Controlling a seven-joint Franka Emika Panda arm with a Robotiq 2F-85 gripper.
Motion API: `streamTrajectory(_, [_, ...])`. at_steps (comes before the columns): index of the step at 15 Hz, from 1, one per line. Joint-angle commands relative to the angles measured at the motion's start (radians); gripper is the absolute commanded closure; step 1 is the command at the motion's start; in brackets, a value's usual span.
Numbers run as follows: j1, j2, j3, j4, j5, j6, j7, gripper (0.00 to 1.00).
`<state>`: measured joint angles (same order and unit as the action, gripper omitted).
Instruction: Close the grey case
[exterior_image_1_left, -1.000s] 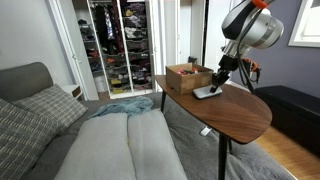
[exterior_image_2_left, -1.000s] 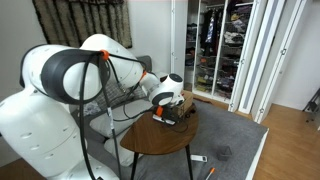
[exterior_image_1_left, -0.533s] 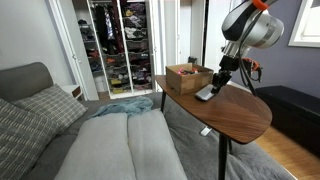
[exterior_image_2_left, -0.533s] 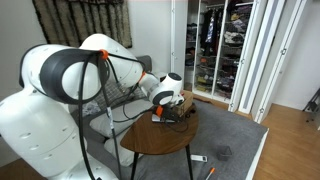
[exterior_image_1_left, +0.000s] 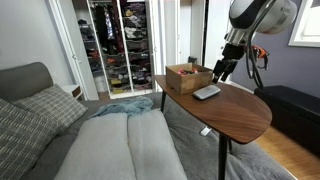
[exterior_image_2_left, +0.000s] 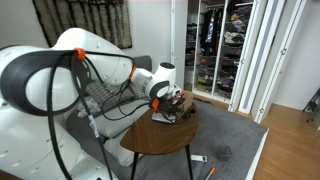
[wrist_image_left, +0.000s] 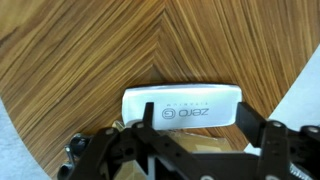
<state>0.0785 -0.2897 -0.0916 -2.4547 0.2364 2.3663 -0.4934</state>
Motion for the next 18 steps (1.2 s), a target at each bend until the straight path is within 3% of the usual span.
streamTrajectory(1, [-0.028, -0.147, 0.030, -0.047, -0.104, -0.079, 0.118, 0.00])
streamTrajectory(10, [-0.005, -0.330, 0.056, -0.043, -0.182, -0.204, 0.157, 0.00])
streamTrajectory(18, [0.008, -0.323, 0.042, -0.029, -0.167, -0.197, 0.142, 0.00])
